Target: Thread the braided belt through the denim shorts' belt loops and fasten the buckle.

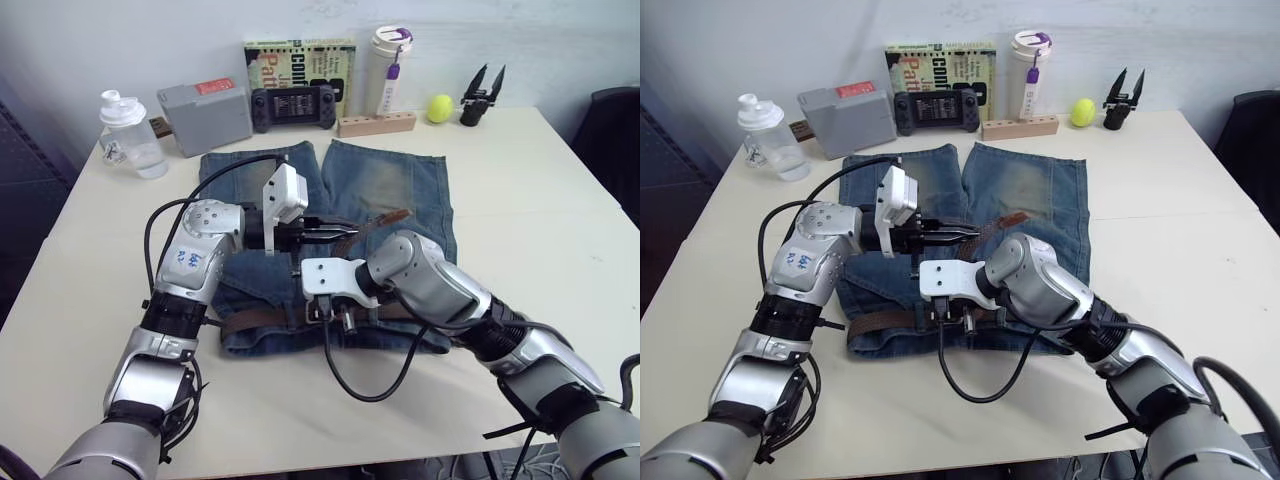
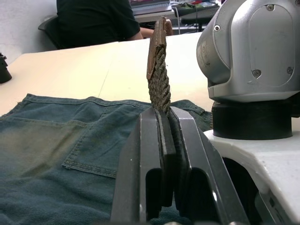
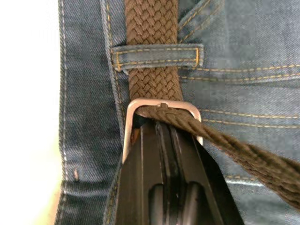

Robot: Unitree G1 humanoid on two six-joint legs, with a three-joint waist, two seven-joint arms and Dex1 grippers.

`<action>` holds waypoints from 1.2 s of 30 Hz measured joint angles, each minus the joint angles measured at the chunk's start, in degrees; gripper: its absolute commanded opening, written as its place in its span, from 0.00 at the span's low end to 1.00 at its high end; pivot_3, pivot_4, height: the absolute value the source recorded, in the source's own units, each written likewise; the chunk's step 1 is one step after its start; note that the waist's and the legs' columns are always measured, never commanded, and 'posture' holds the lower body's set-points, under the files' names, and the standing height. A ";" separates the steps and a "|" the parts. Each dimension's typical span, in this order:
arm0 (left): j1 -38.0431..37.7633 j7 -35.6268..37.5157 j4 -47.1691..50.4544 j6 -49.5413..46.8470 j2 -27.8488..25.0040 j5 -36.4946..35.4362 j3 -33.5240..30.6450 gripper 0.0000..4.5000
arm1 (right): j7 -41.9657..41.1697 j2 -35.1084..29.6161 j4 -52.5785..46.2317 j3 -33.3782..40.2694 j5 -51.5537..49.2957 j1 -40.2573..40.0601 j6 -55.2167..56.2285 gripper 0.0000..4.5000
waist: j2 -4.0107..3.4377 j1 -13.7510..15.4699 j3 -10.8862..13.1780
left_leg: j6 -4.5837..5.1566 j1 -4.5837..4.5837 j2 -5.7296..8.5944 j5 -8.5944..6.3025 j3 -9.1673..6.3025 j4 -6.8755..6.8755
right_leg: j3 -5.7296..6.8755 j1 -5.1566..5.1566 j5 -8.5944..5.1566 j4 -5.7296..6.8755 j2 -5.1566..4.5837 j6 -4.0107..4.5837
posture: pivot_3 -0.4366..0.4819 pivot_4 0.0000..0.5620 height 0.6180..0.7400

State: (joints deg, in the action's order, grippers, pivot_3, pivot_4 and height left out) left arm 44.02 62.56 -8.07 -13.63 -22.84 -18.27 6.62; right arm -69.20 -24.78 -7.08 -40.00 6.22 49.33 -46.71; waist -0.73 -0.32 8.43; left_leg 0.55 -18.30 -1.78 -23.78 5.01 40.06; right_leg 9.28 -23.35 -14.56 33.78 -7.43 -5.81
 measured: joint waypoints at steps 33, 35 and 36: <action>-29.76 -12.17 27.52 1.75 -15.20 1.92 -10.63 0.00 | 26.16 -12.97 -31.84 17.28 -6.07 -28.95 8.01 0.97 | -0.10 -0.43 1.19 | -0.11 -0.95 -0.02 0.06 0.15 0.00 | -0.06 -1.08 -0.04 0.14 0.01 0.08 | 0.48 0.27 0.88; -29.37 -12.14 27.50 1.57 -15.65 1.58 -10.91 0.00 | 28.34 -13.13 -29.90 15.04 -1.86 -29.23 12.79 0.97 | -0.08 -0.42 1.20 | -0.11 -0.95 -0.02 0.06 0.16 0.00 | -0.06 -1.09 -0.04 0.14 0.02 0.08 | 0.48 0.27 0.88; -29.21 -12.14 27.46 1.47 -15.78 1.44 -11.11 0.00 | 29.13 -13.10 -29.16 13.90 -0.19 -29.30 14.49 0.97 | -0.07 -0.40 1.21 | -0.11 -0.96 -0.03 0.07 0.16 0.00 | -0.06 -1.09 -0.04 0.14 0.02 0.07 | 0.48 0.27 0.88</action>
State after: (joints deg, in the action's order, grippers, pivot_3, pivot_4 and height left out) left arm 14.81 50.43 19.39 -12.17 -38.61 -16.83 -4.48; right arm -40.06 -37.88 -36.25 -26.09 6.03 20.03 -32.22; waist -0.80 -0.72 9.63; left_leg 0.43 -19.26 -1.80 -23.72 5.18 40.06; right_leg 9.23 -24.44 -14.60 33.92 -7.40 -5.74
